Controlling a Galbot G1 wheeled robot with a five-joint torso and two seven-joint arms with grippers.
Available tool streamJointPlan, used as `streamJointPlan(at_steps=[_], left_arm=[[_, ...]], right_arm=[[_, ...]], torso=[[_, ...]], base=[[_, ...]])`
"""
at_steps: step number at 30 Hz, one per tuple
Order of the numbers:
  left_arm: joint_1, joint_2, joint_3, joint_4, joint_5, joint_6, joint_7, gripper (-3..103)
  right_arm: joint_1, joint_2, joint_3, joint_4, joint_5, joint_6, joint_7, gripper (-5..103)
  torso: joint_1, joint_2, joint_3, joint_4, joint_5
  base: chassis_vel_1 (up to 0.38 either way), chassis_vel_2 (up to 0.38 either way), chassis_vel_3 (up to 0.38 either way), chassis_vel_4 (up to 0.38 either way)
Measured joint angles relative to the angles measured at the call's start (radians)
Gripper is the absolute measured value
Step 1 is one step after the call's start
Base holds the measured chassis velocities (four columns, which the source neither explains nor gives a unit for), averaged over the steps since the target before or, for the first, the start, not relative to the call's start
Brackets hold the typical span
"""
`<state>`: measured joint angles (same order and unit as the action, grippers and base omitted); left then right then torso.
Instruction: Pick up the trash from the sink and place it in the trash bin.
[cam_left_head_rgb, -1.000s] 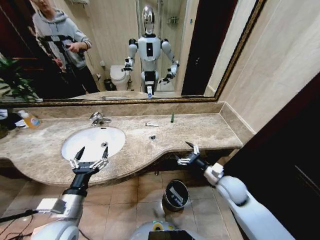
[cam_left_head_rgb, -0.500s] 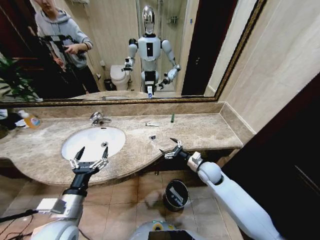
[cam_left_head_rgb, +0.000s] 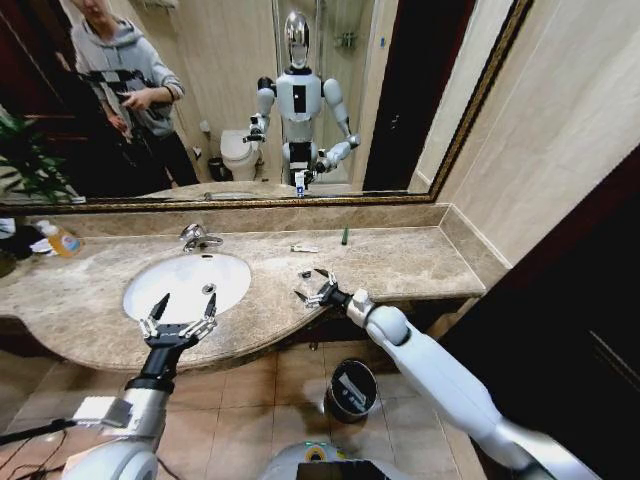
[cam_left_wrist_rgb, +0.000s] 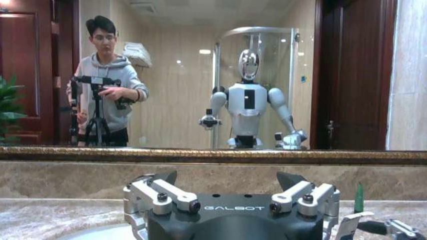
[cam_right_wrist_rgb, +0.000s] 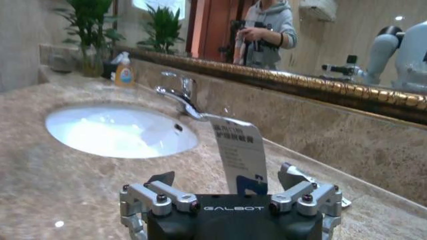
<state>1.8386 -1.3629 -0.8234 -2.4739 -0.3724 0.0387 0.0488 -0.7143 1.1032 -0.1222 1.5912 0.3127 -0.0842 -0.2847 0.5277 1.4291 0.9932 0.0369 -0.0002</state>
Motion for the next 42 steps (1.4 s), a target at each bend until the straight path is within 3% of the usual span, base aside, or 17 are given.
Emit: streamJointPlan(at_steps=[13, 15, 27, 31, 35, 36, 39, 42], left_arm=[[0.0, 0.0, 0.0, 0.0, 0.0, 0.0, 0.0, 100], [0.0, 0.0, 0.0, 0.0, 0.0, 0.0, 0.0, 100], [0.0, 0.0, 0.0, 0.0, 0.0, 0.0, 0.0, 100], [0.0, 0.0, 0.0, 0.0, 0.0, 0.0, 0.0, 100], [0.0, 0.0, 0.0, 0.0, 0.0, 0.0, 0.0, 100], [0.0, 0.0, 0.0, 0.0, 0.0, 0.0, 0.0, 100], [0.0, 0.0, 0.0, 0.0, 0.0, 0.0, 0.0, 100], [0.0, 0.0, 0.0, 0.0, 0.0, 0.0, 0.0, 100]], right_arm=[[0.059, 0.056, -0.044, -0.109, -0.022, 0.006, 0.006, 102], [0.063, 0.062, -0.045, -0.12, -0.019, 0.011, 0.006, 99], [0.071, 0.069, -0.042, -0.149, -0.005, 0.019, 0.009, 68], [0.068, 0.067, -0.04, -0.15, -0.002, 0.019, 0.009, 52], [0.066, 0.067, -0.04, -0.15, -0.002, 0.019, 0.009, 47], [0.064, 0.066, -0.039, -0.15, 0.0, 0.019, 0.01, 40], [0.061, 0.065, -0.038, -0.149, 0.007, 0.019, 0.011, 36], [0.057, 0.062, -0.034, -0.144, 0.011, 0.019, 0.011, 25]], torso=[[0.0, 0.0, 0.0, -0.0001, 0.0], [0.0, 0.0, 0.0, -0.0001, 0.0001], [0.0, 0.0, 0.0, -0.0001, 0.0], [0.0, 0.0, 0.0, -0.0001, 0.0], [0.0, 0.0, 0.0, -0.0001, 0.0], [0.0, 0.0, 0.0, -0.0001, 0.0001], [0.0, 0.0, 0.0, -0.0001, 0.0001], [0.0, 0.0, 0.0, -0.0001, 0.0001]], base=[[0.0, 0.0, 0.0, 0.0], [0.0, 0.0, 0.0, 0.0], [0.0, 0.0, 0.0, 0.0], [0.0, 0.0, 0.0, 0.0], [0.0, 0.0, 0.0, 0.0], [0.0, 0.0, 0.0, 0.0], [0.0, 0.0, 0.0, 0.0], [0.0, 0.0, 0.0, 0.0]])
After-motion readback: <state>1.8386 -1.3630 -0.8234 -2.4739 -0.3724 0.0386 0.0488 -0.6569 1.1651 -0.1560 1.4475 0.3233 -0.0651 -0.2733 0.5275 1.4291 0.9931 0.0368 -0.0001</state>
